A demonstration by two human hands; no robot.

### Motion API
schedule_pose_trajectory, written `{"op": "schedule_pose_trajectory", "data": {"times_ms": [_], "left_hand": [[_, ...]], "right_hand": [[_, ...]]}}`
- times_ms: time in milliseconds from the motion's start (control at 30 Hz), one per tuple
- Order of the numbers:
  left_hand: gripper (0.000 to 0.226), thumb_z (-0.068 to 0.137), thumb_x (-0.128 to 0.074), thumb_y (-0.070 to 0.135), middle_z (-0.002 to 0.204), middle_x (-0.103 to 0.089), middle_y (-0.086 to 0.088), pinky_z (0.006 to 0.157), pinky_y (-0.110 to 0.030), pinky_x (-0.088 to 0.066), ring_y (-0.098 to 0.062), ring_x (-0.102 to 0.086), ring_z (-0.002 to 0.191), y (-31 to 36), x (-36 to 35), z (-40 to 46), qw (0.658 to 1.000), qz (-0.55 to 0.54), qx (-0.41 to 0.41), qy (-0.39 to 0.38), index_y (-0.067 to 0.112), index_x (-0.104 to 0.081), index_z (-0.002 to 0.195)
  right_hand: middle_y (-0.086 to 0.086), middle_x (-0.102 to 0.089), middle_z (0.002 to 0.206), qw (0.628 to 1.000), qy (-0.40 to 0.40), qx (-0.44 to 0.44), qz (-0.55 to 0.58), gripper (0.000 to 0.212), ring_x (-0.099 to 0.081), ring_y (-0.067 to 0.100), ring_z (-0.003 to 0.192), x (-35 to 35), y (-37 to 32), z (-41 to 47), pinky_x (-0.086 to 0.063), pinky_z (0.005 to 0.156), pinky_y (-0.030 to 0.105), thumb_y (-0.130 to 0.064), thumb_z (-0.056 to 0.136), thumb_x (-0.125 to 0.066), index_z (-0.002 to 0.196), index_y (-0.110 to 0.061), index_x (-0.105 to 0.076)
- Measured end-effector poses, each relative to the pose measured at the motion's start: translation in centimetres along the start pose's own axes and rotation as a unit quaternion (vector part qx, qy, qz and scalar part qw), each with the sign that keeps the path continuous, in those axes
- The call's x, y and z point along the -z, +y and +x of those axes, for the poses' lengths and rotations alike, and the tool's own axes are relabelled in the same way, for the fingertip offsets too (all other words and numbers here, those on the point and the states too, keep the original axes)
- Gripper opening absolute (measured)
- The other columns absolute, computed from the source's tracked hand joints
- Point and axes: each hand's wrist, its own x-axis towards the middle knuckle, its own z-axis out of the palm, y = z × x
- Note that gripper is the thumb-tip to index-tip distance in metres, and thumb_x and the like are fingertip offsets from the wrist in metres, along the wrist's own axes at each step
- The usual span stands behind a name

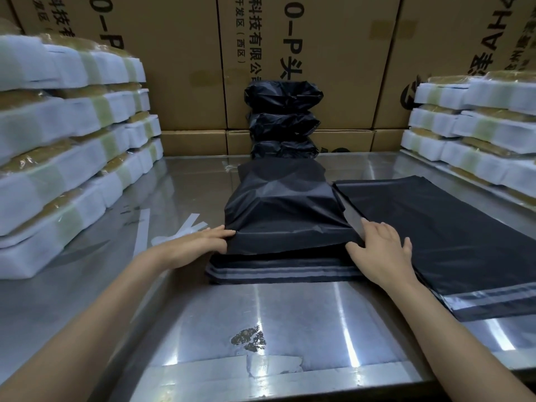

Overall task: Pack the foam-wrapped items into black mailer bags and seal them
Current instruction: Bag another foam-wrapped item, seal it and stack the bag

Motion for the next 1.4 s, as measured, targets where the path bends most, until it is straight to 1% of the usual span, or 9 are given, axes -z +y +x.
{"op": "schedule_pose_trajectory", "data": {"times_ms": [100,167,300,467,733,1033,1200,1300,1400], "left_hand": [[0.028,0.094,-0.048,0.035,0.127,-0.058,0.008,0.091,-0.023,-0.035,-0.012,-0.050,0.119,2.0,-1.5,0.2,0.967,0.057,-0.065,0.238,0.031,-0.061,0.118],[0.024,0.095,-0.048,0.028,0.113,-0.064,0.009,0.083,-0.024,-0.039,-0.011,-0.057,0.106,4.6,-3.4,0.4,0.930,0.099,-0.140,0.324,0.028,-0.064,0.112],[0.035,0.096,-0.044,0.025,0.129,-0.055,0.002,0.097,-0.036,-0.042,-0.017,-0.051,0.117,7.8,-8.6,2.1,0.932,0.181,-0.223,0.222,0.019,-0.051,0.130],[0.049,0.098,-0.035,0.044,0.148,-0.037,0.003,0.111,-0.038,-0.028,-0.018,-0.034,0.135,6.3,-10.2,4.3,0.934,0.234,-0.119,0.242,0.020,-0.040,0.141],[0.055,0.097,-0.029,0.052,0.137,-0.042,-0.002,0.099,-0.035,-0.035,-0.022,-0.040,0.126,3.5,-8.0,4.2,0.936,0.180,-0.025,0.303,0.016,-0.045,0.135],[0.062,0.096,-0.020,0.058,0.132,-0.048,-0.002,0.100,-0.040,-0.036,-0.022,-0.047,0.121,2.1,-6.6,2.6,0.927,0.182,0.028,0.325,0.016,-0.052,0.129],[0.062,0.094,-0.017,0.060,0.088,-0.059,0.001,0.077,-0.039,-0.042,-0.023,-0.056,0.088,2.0,-6.1,1.4,0.927,0.061,0.027,0.368,0.014,-0.056,0.081],[0.048,0.097,-0.025,0.052,0.072,-0.053,0.004,0.069,-0.035,-0.034,-0.025,-0.053,0.080,0.9,-5.1,0.2,0.912,-0.013,0.030,0.410,0.018,-0.052,0.077],[0.044,0.099,-0.037,0.038,0.081,-0.060,-0.006,0.073,-0.037,-0.037,-0.029,-0.054,0.086,-0.2,-3.9,-0.7,0.898,0.018,-0.012,0.440,0.010,-0.065,0.081]], "right_hand": [[-0.004,-0.053,0.126,0.974,0.164,0.135,0.075,0.051,-0.038,0.017,0.127,0.7,-1.6,-0.8,-0.020,0.113,0.047,-0.029,0.078,-0.049,0.128,-0.022,-0.054],[-0.006,-0.057,0.112,0.955,0.194,0.211,0.077,0.041,-0.045,0.014,0.114,0.5,-3.5,-0.8,-0.031,0.100,0.034,-0.027,0.077,-0.050,0.115,-0.022,-0.062],[-0.004,-0.056,0.114,0.962,0.113,0.249,0.013,0.027,-0.049,0.017,0.106,-2.5,-6.1,-0.3,-0.038,0.083,0.029,-0.021,0.090,-0.050,0.116,-0.019,-0.060],[0.001,-0.049,0.131,0.990,0.030,0.135,-0.025,0.041,-0.043,0.021,0.121,-4.0,-4.8,1.5,-0.037,0.095,0.036,-0.041,0.098,-0.038,0.131,-0.020,-0.051],[0.006,-0.048,0.129,0.997,0.051,0.011,-0.055,0.063,-0.042,0.024,0.122,-3.5,-2.5,2.0,-0.032,0.099,0.041,-0.061,0.096,-0.021,0.125,-0.015,-0.052],[0.008,-0.049,0.136,0.991,0.067,-0.023,-0.112,0.061,-0.040,0.025,0.130,-2.7,-1.2,1.2,-0.019,0.112,0.051,-0.049,0.101,-0.015,0.130,-0.010,-0.052],[0.012,-0.048,0.137,0.991,0.072,-0.051,-0.097,0.060,-0.036,0.026,0.133,-2.3,-0.9,0.5,-0.017,0.113,0.051,-0.044,0.102,-0.018,0.131,-0.004,-0.052],[0.014,-0.054,0.127,0.985,0.164,-0.007,-0.052,0.046,-0.043,0.029,0.125,-1.7,-1.2,0.1,-0.028,0.108,0.049,-0.037,0.101,-0.034,0.123,-0.002,-0.055],[0.011,-0.058,0.116,0.962,0.253,0.100,-0.008,0.030,-0.048,0.029,0.113,-1.2,-1.9,-0.2,-0.039,0.093,0.043,-0.026,0.094,-0.052,0.115,-0.008,-0.061]]}}
